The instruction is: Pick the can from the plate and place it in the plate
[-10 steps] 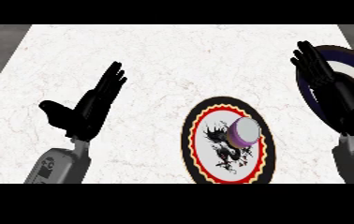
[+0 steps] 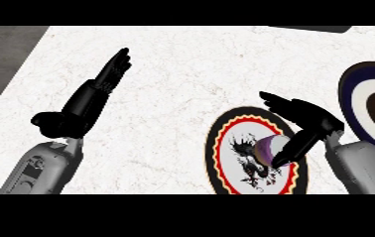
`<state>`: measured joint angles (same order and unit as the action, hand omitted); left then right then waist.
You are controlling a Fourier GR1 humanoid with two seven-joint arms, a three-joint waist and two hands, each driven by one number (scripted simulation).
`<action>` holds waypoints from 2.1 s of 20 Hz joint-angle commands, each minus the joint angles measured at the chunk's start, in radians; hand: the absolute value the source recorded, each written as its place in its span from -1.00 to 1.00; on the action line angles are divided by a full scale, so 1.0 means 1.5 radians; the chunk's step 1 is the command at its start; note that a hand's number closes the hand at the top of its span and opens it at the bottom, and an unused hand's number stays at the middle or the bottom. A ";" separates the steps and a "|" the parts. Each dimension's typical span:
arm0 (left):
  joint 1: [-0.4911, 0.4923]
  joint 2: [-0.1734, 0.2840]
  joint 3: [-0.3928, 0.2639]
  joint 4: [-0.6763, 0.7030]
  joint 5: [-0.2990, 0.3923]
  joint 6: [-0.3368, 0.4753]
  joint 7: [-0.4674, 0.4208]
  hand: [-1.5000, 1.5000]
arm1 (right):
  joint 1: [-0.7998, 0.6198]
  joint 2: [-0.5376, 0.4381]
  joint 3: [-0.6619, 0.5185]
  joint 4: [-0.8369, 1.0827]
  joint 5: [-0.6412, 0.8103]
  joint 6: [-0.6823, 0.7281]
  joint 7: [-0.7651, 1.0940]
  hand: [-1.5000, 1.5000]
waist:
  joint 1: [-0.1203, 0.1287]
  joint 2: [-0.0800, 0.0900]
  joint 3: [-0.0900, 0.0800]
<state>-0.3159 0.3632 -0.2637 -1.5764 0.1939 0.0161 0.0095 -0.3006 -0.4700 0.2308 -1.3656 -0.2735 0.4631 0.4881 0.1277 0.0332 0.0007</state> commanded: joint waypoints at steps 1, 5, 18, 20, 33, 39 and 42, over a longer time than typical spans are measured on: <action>-0.018 0.022 -0.004 -0.006 -0.016 -0.020 -0.007 0.00 | -0.094 -0.059 0.088 0.047 0.053 0.150 0.025 -1.00 | 0.005 -0.005 0.000; -0.009 0.039 0.019 0.028 -0.019 -0.033 -0.042 0.00 | -0.220 -0.033 0.143 0.090 0.140 0.196 -0.001 -1.00 | -0.020 -0.007 0.000; 0.062 0.045 0.049 -0.021 -0.033 -0.032 -0.043 0.00 | -0.472 0.122 0.120 0.400 0.040 0.373 0.230 -1.00 | -0.062 -0.020 -0.001; 0.061 0.043 0.054 -0.034 -0.029 -0.025 -0.018 0.00 | -0.477 0.119 0.121 0.417 -0.003 0.423 0.272 -1.00 | -0.069 -0.023 -0.001; 0.089 0.024 0.046 -0.095 -0.059 -0.027 0.010 0.00 | -0.608 0.120 0.138 0.628 0.074 0.444 0.228 -1.00 | -0.062 -0.018 0.000; 0.092 0.020 0.081 -0.040 -0.054 -0.052 -0.026 0.00 | -0.609 0.159 0.120 0.673 0.076 0.480 0.216 -1.00 | -0.073 -0.020 -0.001; 0.077 0.032 0.102 -0.060 -0.041 -0.068 -0.004 0.00 | -0.604 0.145 0.119 0.665 0.088 0.512 0.208 -1.00 | -0.076 -0.021 -0.001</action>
<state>-0.1860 0.4029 -0.1414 -1.6437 0.1188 -0.0729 -0.0372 -1.1992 -0.2699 0.4222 -0.3836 -0.1439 1.1483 0.7630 0.0229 0.0060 -0.0001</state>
